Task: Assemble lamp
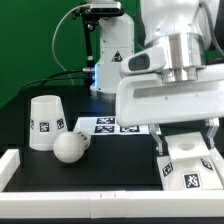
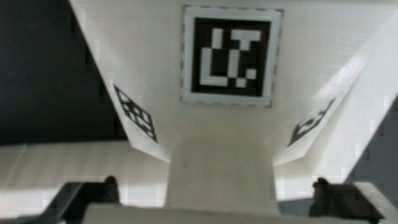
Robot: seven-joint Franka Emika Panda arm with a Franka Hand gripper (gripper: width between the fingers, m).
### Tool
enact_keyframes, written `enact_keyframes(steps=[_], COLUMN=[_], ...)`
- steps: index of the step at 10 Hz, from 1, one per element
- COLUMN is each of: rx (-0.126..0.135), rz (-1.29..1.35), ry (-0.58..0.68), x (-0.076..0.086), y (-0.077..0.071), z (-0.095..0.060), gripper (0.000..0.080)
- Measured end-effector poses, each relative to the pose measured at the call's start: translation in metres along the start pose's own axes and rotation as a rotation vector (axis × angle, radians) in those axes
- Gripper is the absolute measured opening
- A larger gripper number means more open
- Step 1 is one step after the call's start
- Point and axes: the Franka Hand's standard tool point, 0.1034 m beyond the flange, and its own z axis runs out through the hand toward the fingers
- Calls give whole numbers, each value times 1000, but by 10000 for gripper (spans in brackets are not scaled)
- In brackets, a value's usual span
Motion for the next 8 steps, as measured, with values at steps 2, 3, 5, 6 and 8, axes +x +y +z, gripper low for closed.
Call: enact_keyframes(steps=[2, 3, 5, 6, 8], rx=[-7, -13, -19, -22, -22], rz=[16, 9, 4, 0, 0], ry=[29, 41, 60, 74, 73], x=[1, -1, -1, -2, -2], y=[-4, -5, -5, -5, -5], z=[9, 11, 11, 12, 12], gripper=[530, 530, 530, 530, 627])
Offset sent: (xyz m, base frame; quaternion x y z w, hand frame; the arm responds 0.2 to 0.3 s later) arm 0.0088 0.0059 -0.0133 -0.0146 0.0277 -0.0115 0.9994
